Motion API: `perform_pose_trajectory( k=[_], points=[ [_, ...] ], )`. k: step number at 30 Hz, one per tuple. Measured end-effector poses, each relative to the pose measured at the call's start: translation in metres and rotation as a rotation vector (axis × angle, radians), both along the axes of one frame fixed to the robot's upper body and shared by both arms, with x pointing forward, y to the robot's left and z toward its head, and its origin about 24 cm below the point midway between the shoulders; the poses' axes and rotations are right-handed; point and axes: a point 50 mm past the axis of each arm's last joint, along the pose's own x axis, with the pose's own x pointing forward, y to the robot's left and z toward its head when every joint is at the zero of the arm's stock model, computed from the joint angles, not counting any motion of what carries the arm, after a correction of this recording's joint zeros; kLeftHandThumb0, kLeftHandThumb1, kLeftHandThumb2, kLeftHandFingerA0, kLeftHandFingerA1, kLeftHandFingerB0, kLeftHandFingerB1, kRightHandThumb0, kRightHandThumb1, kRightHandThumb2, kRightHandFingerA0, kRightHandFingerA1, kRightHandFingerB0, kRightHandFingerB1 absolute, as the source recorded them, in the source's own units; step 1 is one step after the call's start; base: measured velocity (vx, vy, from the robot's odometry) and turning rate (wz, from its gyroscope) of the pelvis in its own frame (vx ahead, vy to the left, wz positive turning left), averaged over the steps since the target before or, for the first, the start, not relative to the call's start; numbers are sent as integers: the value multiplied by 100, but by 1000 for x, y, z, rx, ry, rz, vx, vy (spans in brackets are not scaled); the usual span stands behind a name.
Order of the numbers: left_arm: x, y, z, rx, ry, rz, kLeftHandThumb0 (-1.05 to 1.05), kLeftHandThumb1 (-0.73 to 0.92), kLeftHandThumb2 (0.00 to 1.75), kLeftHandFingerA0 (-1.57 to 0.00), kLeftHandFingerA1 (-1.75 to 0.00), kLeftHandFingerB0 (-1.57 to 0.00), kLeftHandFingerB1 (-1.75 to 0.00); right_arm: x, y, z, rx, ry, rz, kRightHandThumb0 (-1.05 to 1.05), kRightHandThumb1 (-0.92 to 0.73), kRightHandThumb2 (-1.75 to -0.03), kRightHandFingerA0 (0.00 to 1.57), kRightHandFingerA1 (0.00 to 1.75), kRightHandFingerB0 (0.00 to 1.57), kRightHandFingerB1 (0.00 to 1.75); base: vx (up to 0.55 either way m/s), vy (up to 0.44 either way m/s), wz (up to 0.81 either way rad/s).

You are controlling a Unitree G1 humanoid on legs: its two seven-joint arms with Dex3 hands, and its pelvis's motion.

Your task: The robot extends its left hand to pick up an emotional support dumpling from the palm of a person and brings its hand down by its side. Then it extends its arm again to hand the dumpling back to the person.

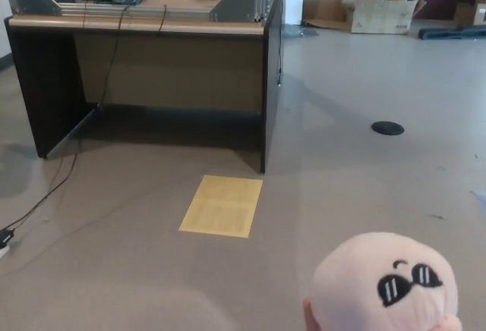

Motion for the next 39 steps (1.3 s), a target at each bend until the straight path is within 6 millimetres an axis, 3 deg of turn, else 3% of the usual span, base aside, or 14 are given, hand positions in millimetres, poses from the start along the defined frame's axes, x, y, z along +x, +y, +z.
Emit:
perform_pose_trajectory(
  k=[7,8,9,13,17,20,21,22,26,30,33,34,38,39],
  points=[
    [10,8,29,-112,-216,40,-23,30,87,-13,-52,-12,-50,8,3,10,-17,-91,26,-28,-64,-59,77,57,57,46,86,-4,1],
    [11,9,32,-121,-238,38,-51,35,66,-6,-30,-8,-25,8,3,10,-19,-98,27,-28,-64,-59,78,63,58,46,0,0,0],
    [15,8,38,-127,-258,19,-52,34,70,-1,-28,-6,-25,8,2,10,-21,-100,26,-28,-64,-59,78,63,57,46,24,0,17],
    [53,10,111,-59,-453,-124,-54,36,72,-2,-30,-6,-24,13,4,14,-20,-117,35,-27,-64,-59,77,61,58,46,13,-4,2],
    [78,0,186,18,-631,-275,-52,33,75,-2,-31,-2,-25,18,5,17,-20,-134,40,-27,-65,-60,76,60,58,45,0,0,0],
    [87,-13,235,71,-732,-380,-52,33,75,-2,-31,-2,-25,20,5,19,-21,-138,42,-27,-65,-60,76,60,58,45,0,0,0],
    [88,-19,254,94,-766,-422,-61,31,62,-5,-20,-2,-21,21,5,19,-21,-141,43,-27,-64,-59,77,61,57,46,0,0,0],
    [88,-24,268,110,-789,-456,-54,32,76,-1,-20,0,-23,21,5,20,-22,-142,43,-27,-64,-58,77,60,57,45,0,0,0],
    [92,-54,316,166,-862,-598,-48,30,75,0,-19,0,-25,23,7,21,-23,-147,50,-27,-64,-59,77,60,57,46,0,0,0],
    [92,-80,349,208,-897,-712,-48,29,76,0,-25,0,-22,24,8,21,-22,-150,57,-28,-64,-59,78,62,58,46,0,0,0],
    [91,-105,372,240,-914,-815,-53,31,77,0,-17,0,-18,24,9,20,-21,-148,59,-28,-64,-59,78,62,58,46,0,0,0],
    [91,-116,381,256,-914,-859,-60,38,79,0,0,0,-3,24,10,20,-20,-147,60,-28,-64,-58,75,56,57,45,0,0,0],
    [87,-152,401,300,-901,-1002,-60,38,79,0,0,0,-3,23,10,19,-19,-146,62,-28,-64,-58,75,56,57,45,0,0,0],
    [86,-160,404,312,-891,-1033,-56,31,79,0,-12,0,-8,23,10,19,-19,-146,63,-28,-64,-59,77,56,57,45,0,0,0]
  ],
)
